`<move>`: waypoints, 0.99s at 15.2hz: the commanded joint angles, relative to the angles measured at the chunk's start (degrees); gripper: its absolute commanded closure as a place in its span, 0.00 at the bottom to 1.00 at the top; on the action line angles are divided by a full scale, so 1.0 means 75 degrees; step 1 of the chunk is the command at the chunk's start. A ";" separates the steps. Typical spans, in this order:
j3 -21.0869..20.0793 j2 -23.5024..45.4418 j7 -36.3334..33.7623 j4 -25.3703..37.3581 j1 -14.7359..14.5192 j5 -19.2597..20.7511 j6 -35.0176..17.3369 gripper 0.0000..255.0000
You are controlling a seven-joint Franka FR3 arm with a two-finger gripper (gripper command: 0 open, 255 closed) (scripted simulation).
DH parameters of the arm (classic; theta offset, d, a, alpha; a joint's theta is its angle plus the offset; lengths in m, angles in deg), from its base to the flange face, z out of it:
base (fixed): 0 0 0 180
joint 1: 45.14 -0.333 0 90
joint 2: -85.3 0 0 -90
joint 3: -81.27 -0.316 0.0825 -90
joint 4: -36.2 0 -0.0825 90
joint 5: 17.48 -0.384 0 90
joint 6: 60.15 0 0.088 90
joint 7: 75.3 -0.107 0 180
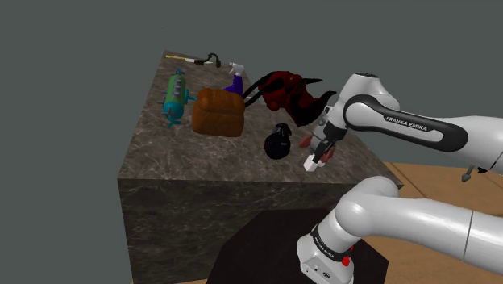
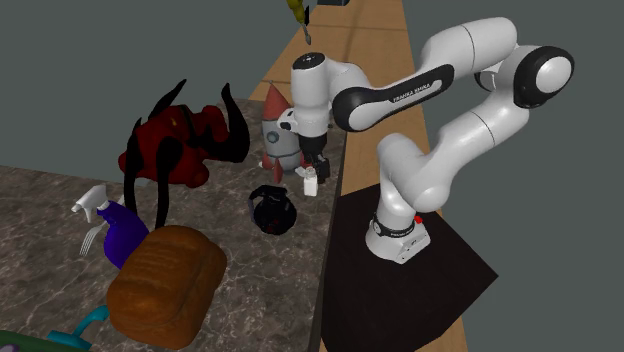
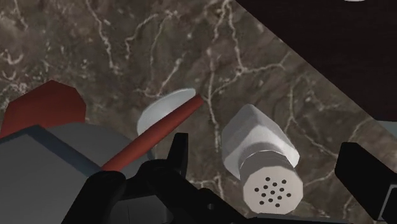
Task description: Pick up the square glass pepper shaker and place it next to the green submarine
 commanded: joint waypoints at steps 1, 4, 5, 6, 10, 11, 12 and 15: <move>0.0227 0.0077 0.0492 -0.0473 0.0035 0.0436 -0.0154 0.00; 0.0268 0.0061 0.0458 -0.0469 -0.0012 0.0471 -0.0135 0.00; 0.0276 0.0057 0.0452 -0.0468 -0.0021 0.0478 -0.0132 0.00; 0.0298 0.0049 0.0434 -0.0466 -0.0045 0.0496 -0.0122 0.00; 0.0285 -0.0390 0.0406 -0.0902 0.0102 0.0563 -0.0096 1.00; 0.0157 -0.0702 0.0359 -0.1062 0.0150 0.0493 0.0081 1.00; 0.0071 -0.0887 0.0263 -0.1301 0.0167 0.0461 0.0062 1.00; 0.0027 -0.1126 0.0291 -0.1409 0.0233 0.0447 0.0210 1.00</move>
